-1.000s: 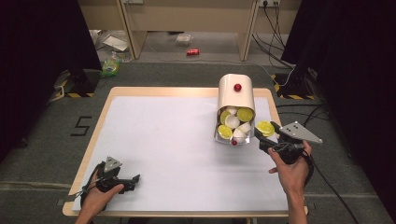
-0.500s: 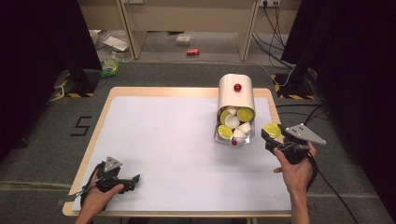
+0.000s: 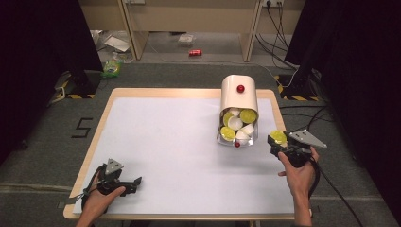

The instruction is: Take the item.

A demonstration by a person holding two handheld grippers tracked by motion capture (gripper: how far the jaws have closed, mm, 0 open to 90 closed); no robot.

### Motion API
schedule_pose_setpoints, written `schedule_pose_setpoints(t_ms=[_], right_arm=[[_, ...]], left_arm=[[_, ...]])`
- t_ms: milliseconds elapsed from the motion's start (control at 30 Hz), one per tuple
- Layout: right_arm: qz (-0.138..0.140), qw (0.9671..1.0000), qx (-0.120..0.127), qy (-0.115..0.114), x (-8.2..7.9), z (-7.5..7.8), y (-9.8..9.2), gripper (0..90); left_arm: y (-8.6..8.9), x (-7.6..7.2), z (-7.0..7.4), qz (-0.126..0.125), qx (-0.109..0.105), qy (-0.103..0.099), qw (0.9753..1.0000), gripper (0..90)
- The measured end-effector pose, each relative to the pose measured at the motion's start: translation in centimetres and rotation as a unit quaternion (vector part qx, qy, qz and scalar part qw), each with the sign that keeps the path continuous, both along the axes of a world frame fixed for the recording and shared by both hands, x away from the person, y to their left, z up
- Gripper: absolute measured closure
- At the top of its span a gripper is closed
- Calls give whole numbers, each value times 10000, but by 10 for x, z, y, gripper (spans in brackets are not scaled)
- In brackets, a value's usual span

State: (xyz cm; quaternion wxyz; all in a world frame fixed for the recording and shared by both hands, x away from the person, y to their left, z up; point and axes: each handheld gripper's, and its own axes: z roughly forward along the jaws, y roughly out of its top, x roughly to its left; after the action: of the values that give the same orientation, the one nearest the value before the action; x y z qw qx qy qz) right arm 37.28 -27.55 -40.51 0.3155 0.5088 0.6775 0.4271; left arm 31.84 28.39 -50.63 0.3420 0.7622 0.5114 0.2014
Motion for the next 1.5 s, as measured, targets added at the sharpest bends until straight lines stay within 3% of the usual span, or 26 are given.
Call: schedule_pose_setpoints(t_ms=[1500], right_arm=[[-5,9969,-353,703,19,-60,4,381]], left_arm=[[0,0,0,-4,9,3,10000,0]])
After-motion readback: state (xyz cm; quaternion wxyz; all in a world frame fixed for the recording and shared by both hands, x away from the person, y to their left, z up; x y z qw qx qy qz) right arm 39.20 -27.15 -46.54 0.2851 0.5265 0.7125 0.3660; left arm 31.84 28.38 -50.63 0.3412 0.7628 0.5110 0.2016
